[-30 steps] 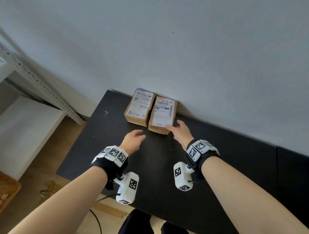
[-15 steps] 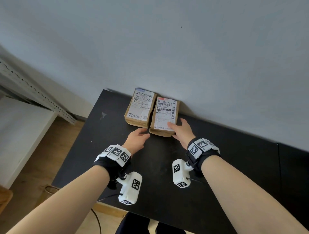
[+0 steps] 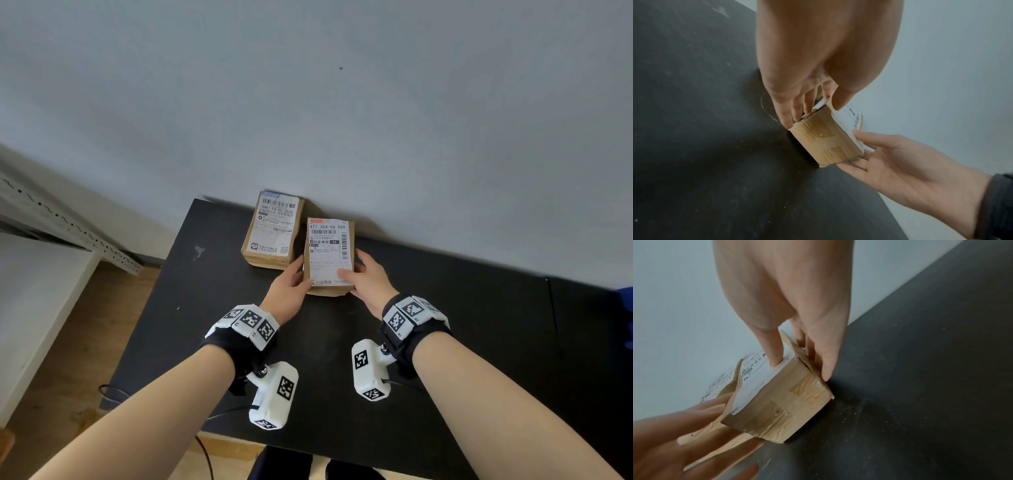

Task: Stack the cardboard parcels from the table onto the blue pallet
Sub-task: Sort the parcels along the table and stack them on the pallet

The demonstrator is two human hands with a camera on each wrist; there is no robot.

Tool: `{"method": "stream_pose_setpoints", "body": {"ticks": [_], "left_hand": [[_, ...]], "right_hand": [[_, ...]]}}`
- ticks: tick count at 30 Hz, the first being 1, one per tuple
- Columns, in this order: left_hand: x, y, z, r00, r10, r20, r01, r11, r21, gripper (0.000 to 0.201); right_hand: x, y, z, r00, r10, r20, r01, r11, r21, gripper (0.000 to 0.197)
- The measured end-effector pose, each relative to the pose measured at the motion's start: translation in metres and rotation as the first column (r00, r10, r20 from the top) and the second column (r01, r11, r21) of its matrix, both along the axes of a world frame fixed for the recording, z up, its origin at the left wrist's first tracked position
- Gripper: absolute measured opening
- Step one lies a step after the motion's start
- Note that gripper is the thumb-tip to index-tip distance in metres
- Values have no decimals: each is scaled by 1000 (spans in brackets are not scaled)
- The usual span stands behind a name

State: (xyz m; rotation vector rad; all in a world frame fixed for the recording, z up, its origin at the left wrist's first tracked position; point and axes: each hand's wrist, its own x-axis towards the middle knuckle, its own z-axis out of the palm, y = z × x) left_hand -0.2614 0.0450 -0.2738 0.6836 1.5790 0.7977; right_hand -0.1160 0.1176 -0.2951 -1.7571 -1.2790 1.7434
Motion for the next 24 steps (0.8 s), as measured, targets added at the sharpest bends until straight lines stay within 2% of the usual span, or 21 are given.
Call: {"method": "stream_pose_setpoints", "body": {"ticks": [8,13,19,24], "left_hand": [[24,8,11,995,-98,-30,100,992,74,58],[51,12,29,990,-139,-37,143,982,120,49],[104,2,64,964,-238,-117,260,936,238,50],[164,-34,89,944,-310,-114,330,889,316,52]], "right_hand": [[31,-13,23,995,-88,-43,91,994,64,62],[69,-24,54,989,-139,-49,144,984,107,61],[128,-58,93,979,-196,-62,205,959,194,58],[187,-108,120,965,-250,-77,262,919,295,56]]}}
